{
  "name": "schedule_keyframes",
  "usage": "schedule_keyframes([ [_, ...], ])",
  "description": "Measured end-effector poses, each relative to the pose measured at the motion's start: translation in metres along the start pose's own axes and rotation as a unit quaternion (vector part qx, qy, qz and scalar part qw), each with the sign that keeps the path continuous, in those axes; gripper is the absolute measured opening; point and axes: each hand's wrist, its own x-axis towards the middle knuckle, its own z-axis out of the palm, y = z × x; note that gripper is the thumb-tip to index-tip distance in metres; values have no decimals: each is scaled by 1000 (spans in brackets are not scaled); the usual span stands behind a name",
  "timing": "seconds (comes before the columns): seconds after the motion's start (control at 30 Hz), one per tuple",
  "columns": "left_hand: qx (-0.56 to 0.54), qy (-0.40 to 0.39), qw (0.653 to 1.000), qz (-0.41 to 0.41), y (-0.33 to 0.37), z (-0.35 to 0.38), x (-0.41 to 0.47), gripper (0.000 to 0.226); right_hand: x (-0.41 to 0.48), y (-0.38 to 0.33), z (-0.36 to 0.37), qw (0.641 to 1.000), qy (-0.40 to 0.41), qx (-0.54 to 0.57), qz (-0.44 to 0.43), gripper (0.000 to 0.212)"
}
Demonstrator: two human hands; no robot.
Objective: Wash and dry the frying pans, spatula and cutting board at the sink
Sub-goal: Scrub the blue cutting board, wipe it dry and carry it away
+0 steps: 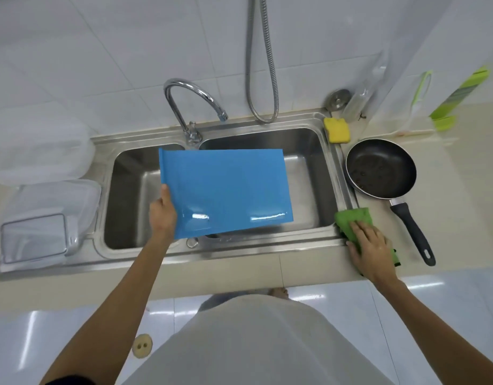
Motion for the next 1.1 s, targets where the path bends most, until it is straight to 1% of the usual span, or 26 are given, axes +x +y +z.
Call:
schedule_keyframes([
  [0.2,26,55,997,-49,-5,-21,-10,55,-5,5,12,998,39,-29,-49,55],
  [0.27,33,68,996,-56,-9,-31,-9,54,0,7,16,998,34,-31,-51,56],
  [0.33,27,64,996,-62,-14,-39,-5,64,6,4,18,999,30,-9,-38,56],
  [0.37,24,60,996,-67,-15,-41,-3,65,8,-2,17,999,32,10,-26,56],
  [0.43,28,51,996,-69,-18,-46,0,59,14,-20,15,997,54,56,3,56],
  [0.47,32,45,996,-68,-19,-49,3,56,17,-34,13,994,70,78,16,55],
  [0.53,27,40,996,-69,-25,-55,11,62,25,-71,8,988,94,122,29,51],
  [0.63,25,26,996,-83,-33,-69,25,69,40,-140,3,974,110,196,-3,51],
  [0.7,40,11,996,-84,-38,-71,28,72,52,-179,0,963,100,249,-8,56],
  [0.87,47,12,997,-67,-46,-93,48,71,82,-290,6,929,68,363,24,46],
  [0.93,62,7,996,-61,-50,-101,57,71,92,-326,14,926,58,373,19,42],
  [1.03,74,-9,995,-60,-57,-107,73,72,107,-372,35,941,48,336,-4,41],
  [1.1,86,-19,995,-47,-60,-108,80,72,108,-403,54,948,11,317,-20,44],
])
